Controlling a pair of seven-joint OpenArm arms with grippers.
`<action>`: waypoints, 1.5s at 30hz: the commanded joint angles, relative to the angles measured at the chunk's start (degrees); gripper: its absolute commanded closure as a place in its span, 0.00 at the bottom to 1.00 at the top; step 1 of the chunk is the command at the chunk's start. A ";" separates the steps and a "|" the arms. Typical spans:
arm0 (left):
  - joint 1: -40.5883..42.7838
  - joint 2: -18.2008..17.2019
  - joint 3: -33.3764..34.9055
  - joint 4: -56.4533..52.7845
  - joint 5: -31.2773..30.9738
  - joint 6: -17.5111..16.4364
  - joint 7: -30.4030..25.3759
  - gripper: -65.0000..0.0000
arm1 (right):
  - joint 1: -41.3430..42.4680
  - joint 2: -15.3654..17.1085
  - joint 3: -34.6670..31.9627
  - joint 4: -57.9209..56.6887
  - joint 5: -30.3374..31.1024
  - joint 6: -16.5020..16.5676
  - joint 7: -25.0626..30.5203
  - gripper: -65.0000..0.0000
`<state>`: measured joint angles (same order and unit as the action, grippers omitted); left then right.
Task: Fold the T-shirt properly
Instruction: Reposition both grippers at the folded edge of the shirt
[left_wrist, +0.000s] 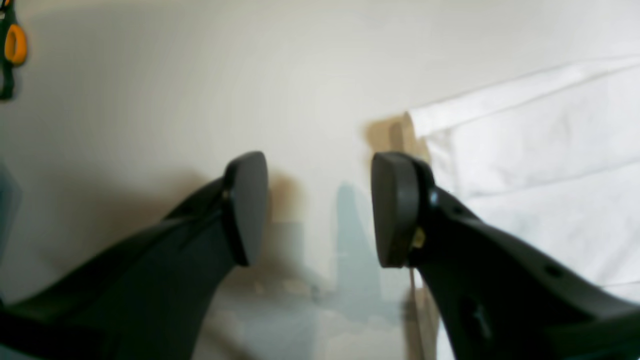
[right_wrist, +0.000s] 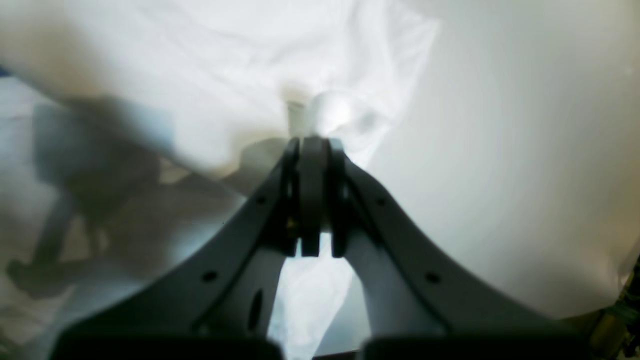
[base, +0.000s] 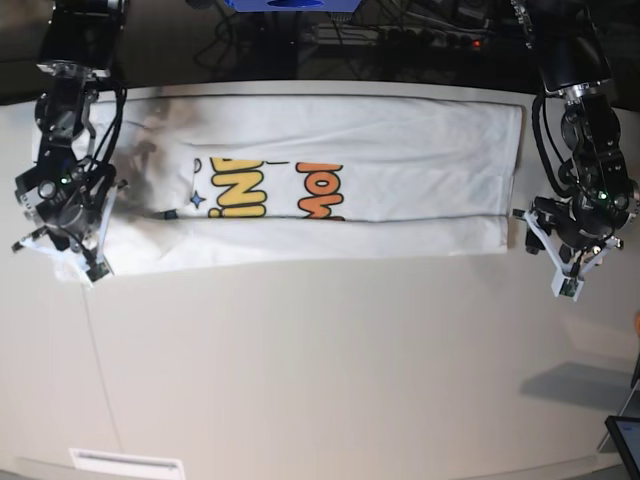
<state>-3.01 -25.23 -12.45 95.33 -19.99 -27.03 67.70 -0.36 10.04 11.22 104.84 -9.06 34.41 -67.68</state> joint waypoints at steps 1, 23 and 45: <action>-0.99 -1.10 -0.52 0.71 -0.10 0.34 -0.93 0.50 | 0.40 0.55 0.16 1.84 -0.22 -0.35 0.47 1.00; -0.91 -1.10 -0.43 0.71 -0.10 0.34 -0.93 0.50 | -6.19 0.46 0.16 2.37 -0.39 -0.70 -1.37 0.92; -7.59 7.52 -1.05 0.45 -0.72 0.08 2.14 0.50 | -2.58 -11.49 8.86 8.53 -36.00 -0.44 7.15 0.59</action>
<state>-9.41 -16.82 -13.30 94.85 -20.08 -27.05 70.94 -3.84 -1.56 20.21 112.57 -44.01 34.39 -60.64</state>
